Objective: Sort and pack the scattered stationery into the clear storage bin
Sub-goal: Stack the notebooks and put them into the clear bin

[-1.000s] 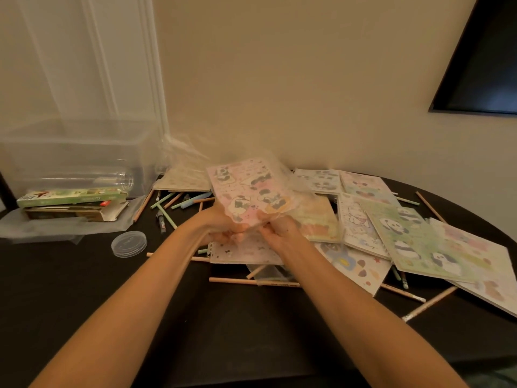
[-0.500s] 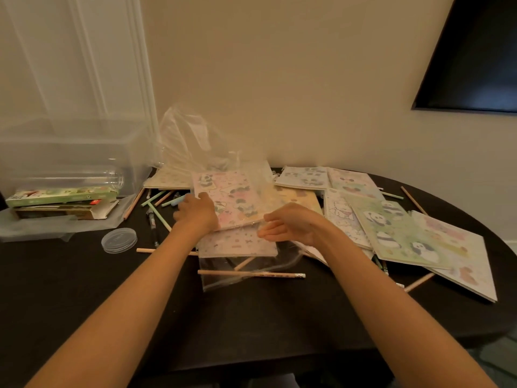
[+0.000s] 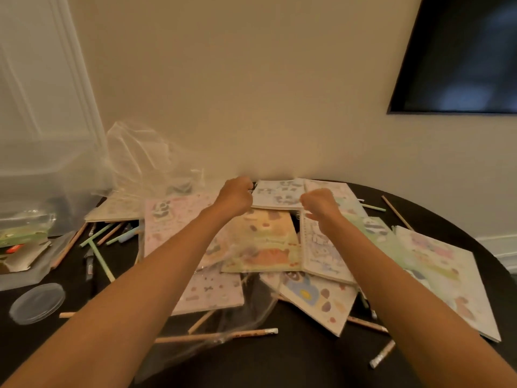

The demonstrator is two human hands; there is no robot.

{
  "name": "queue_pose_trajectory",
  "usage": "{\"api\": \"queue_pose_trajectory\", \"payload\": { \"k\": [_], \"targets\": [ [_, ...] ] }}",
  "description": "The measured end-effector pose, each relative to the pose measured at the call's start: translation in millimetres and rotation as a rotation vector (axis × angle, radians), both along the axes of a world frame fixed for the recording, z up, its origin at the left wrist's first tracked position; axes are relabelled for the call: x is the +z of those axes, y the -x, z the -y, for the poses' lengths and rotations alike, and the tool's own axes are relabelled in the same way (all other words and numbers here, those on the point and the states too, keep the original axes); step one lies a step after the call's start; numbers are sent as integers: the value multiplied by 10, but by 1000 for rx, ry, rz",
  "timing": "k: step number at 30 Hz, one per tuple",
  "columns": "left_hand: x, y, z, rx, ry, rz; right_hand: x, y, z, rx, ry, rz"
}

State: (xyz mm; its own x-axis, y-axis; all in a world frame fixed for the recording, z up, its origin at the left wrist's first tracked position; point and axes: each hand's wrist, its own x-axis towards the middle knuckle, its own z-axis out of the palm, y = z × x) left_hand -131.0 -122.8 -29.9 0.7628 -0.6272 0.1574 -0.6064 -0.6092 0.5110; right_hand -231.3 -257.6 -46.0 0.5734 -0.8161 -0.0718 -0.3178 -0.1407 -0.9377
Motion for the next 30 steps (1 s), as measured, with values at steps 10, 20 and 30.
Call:
{"api": "queue_pose_trajectory", "payload": {
  "k": [10, 20, 30],
  "targets": [
    [-439, -733, 774, 154, -59, -246, -338, -788, 817, -8, 137, -365],
    [-393, -758, 779, 362, 328, -732, -374, -876, 859, -152, -64, 18],
    [-7, -118, 160, 324, 676, -728, 241, -326, 60, -92, -298, 561]
  ]
}}
